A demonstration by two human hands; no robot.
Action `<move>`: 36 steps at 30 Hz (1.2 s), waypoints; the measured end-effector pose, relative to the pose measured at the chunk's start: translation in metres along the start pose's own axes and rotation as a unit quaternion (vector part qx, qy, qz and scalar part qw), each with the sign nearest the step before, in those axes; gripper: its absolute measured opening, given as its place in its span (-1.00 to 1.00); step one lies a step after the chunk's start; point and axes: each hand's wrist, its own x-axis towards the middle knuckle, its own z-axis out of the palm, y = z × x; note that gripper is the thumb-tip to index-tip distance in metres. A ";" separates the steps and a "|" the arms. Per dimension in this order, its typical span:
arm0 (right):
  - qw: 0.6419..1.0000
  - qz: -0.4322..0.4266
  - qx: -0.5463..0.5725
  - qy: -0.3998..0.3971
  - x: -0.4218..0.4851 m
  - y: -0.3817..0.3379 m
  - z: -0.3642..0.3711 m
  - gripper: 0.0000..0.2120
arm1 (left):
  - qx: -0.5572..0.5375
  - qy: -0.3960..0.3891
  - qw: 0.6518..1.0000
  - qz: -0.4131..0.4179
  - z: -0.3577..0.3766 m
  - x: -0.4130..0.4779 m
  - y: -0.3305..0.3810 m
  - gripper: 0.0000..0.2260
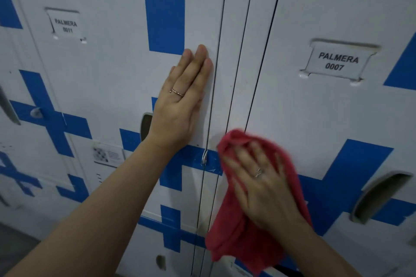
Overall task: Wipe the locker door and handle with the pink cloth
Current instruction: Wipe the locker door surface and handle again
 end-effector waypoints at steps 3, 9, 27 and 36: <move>0.989 0.124 0.031 0.078 0.040 -0.003 -0.016 -0.54 | 0.001 -0.006 1.000 -0.004 -0.001 0.000 -0.002 -0.68; 0.997 -0.047 0.054 -0.028 0.028 -0.025 0.004 -0.52 | -0.014 -0.003 1.000 -0.006 0.000 -0.003 -0.002 -0.69; 0.992 0.112 -0.051 -0.025 -0.013 0.002 0.009 -0.53 | -0.021 -0.012 0.999 -0.032 -0.002 -0.003 0.003 -0.66; 0.983 0.176 -0.059 -0.010 -0.020 0.001 0.014 -0.45 | -0.043 0.028 0.996 -0.079 0.000 0.000 0.020 -0.63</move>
